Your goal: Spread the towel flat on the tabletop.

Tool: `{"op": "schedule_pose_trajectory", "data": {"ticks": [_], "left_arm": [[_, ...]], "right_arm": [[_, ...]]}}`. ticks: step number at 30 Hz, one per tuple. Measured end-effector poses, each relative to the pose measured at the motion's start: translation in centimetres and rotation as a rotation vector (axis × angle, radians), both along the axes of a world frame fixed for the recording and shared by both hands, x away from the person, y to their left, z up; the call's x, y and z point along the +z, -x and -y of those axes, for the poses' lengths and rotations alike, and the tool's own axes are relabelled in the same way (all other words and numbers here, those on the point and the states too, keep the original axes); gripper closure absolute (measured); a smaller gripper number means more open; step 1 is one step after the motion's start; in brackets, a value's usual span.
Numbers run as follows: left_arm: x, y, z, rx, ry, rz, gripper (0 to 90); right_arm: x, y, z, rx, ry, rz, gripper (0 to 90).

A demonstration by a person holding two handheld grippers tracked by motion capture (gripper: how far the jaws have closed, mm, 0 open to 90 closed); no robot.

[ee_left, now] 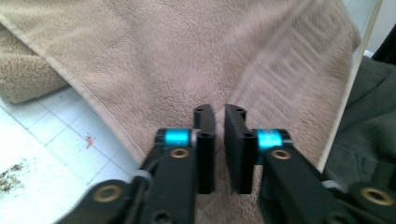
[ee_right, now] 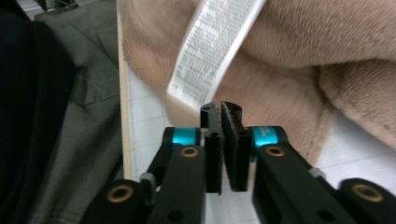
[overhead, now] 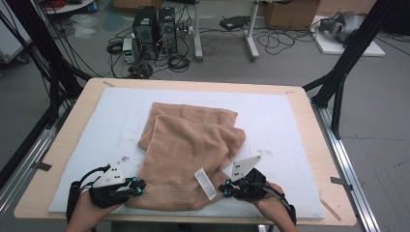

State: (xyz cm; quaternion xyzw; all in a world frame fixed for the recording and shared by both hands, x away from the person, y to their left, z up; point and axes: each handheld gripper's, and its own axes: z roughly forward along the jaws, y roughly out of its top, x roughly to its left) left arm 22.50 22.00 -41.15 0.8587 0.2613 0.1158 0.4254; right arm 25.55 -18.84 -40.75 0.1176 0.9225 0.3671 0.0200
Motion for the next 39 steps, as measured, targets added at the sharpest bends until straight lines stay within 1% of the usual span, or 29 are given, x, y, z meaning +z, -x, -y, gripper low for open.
{"op": "schedule_pose_trajectory", "data": {"ticks": [1, 2, 3, 4, 5, 7, 9, 10, 11, 12, 13, 15, 16, 17, 18, 20, 22, 24, 26, 32, 34, 37, 39], "left_arm": [[0.0, -0.3, 0.0, 0.006, 0.010, -0.005, 73.7], [0.0, -0.7, 0.0, 0.016, 0.015, -0.006, 70.8], [-0.2, -1.1, 0.1, 0.025, 0.011, -0.005, 69.0], [-0.4, -1.5, 0.2, 0.026, 0.009, -0.010, 68.7], [-0.7, -2.0, 0.4, 0.031, -0.002, -0.009, 68.2], [-1.5, -2.9, 1.0, 0.046, -0.026, -0.021, 66.1], [-2.1, -3.6, 1.5, 0.050, -0.064, -0.033, 64.0], [-2.5, -3.8, 1.8, 0.053, -0.089, -0.030, 63.3], [-2.8, -4.0, 1.9, 0.052, -0.110, -0.034, 62.9], [-2.9, -4.0, 2.0, 0.052, -0.094, -0.027, 62.8], [-2.9, -4.0, 1.9, 0.050, -0.093, -0.031, 63.6], [-3.0, -3.9, 1.9, 0.047, -0.086, -0.029, 68.4], [-3.0, -3.7, 1.9, 0.050, -0.082, -0.023, 70.1], [-3.0, -3.6, 1.9, 0.045, -0.080, -0.023, 72.9], [-3.0, -3.5, 2.0, 0.041, -0.086, -0.015, 77.6], [-3.0, -3.2, 2.1, 0.039, -0.092, -0.001, 83.1], [-3.0, -3.1, 2.2, 0.040, -0.101, 0.001, 85.0], [-2.9, -3.0, 2.2, 0.037, -0.103, 0.006, 85.6], [-2.9, -2.7, 2.2, 0.040, -0.106, 0.011, 85.8], [-2.8, -1.4, 1.8, 0.027, -0.108, 0.011, 85.9], [-2.8, -0.8, 1.6, 0.018, -0.110, 0.007, 85.9], [-2.6, 0.0, 1.2, 0.012, -0.108, 0.003, 85.7], [-2.3, 0.2, 1.0, 0.011, -0.093, 0.005, 85.0]], "right_arm": [[0.1, -0.2, 0.1, -0.013, 0.001, 0.007, 78.1], [0.2, -0.5, 0.2, -0.023, 0.004, 0.024, 77.7], [0.2, -0.8, 0.3, -0.035, 0.005, 0.022, 77.3], [0.0, -1.4, 0.3, -0.046, 0.010, 0.034, 75.7], [-0.3, -1.9, 0.2, -0.056, 0.024, 0.030, 74.4], [-1.2, -3.1, 0.1, -0.076, 0.035, 0.000, 70.5], [-2.1, -4.0, -0.2, -0.105, 0.037, -0.013, 65.6], [-2.5, -4.3, -0.4, -0.108, 0.032, -0.024, 64.8], [-2.8, -4.4, -0.5, -0.107, 0.032, -0.021, 65.8], [-2.8, -4.4, -0.5, -0.108, 0.025, -0.013, 66.9], [-2.8, -4.4, -0.4, -0.114, 0.019, -0.017, 69.4], [-2.9, -4.3, -0.2, -0.122, 0.019, 0.001, 76.8], [-2.9, -4.3, -0.1, -0.126, 0.019, -0.004, 82.0], [-2.9, -4.3, -0.1, -0.120, 0.018, -0.024, 86.7], [-2.9, -4.2, -0.1, -0.125, 0.020, -0.020, 86.9], [-2.8, -3.9, -0.2, -0.124, 0.033, 0.001, 87.3], [-2.8, -3.7, -0.1, -0.116, 0.034, -0.009, 87.6], [-2.8, -3.5, 0.2, -0.112, 0.028, -0.024, 87.7], [-2.8, -3.1, 0.5, -0.109, 0.027, -0.027, 87.7], [-2.7, -0.9, 1.5, -0.100, 0.034, -0.024, 87.7], [-2.6, -0.2, 1.8, -0.095, 0.040, -0.033, 87.7], [-2.5, 0.8, 1.9, -0.073, 0.055, -0.050, 87.7], [-2.2, 1.4, 1.9, -0.047, 0.071, -0.045, 87.3]]}}
